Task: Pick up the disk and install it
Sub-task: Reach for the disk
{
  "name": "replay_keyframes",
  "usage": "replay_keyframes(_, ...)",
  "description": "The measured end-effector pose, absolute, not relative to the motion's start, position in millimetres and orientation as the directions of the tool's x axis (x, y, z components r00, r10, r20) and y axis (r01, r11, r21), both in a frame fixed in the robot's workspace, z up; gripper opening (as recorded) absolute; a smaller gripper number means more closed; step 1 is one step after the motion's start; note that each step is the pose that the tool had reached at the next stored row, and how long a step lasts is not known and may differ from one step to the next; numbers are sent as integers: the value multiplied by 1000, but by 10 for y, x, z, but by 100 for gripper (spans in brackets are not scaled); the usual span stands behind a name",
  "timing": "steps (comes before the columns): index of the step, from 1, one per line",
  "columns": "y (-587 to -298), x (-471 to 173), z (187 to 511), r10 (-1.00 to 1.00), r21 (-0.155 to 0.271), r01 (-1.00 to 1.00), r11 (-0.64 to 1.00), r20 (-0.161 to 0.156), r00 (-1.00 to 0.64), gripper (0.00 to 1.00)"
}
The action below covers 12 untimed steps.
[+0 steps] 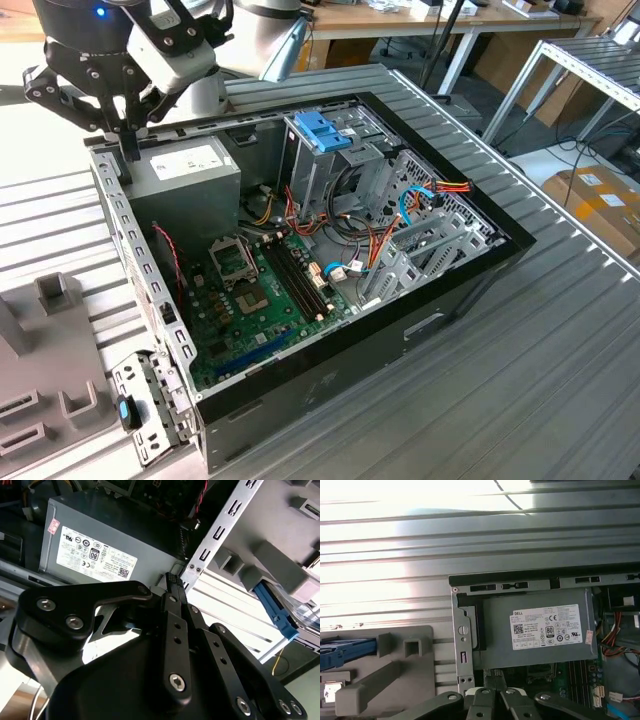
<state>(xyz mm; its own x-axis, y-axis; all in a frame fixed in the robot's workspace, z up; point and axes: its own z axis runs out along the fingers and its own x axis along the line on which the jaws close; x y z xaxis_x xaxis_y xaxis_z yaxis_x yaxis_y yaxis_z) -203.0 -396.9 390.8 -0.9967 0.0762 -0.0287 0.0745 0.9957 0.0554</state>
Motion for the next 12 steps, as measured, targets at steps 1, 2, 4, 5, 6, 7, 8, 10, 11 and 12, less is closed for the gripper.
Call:
replay_keyframes(1, -3969, -2039, 3909, 76, 55, 75, 996, -29, -997, 11)
replay_keyframes(2, -3970, -2048, 3908, 76, 55, 74, 996, -29, -997, 11)
replay_keyframes(4, -3969, -2058, 3908, 76, 55, 75, 996, -29, -997, 11)
replay_keyframes(5, -3970, -2062, 3908, 76, 55, 74, 996, -29, -997, 11)
replay_keyframes(6, -3970, -2067, 3908, 76, 55, 74, 996, -29, -997, 11)
replay_keyframes(7, -3970, -2071, 3909, 76, 55, 74, 996, -29, -997, 11)
replay_keyframes(8, -3970, -2077, 3908, 76, 55, 74, 996, -29, -997, 11)
replay_keyframes(10, -3969, -2087, 3908, 76, 55, 74, 996, -29, -997, 11)
replay_keyframes(11, -3969, -2093, 3909, 76, 55, 75, 996, -29, -997, 11)
replay_keyframes(12, -3969, -2097, 3908, 76, 55, 74, 996, -29, -997, 11)
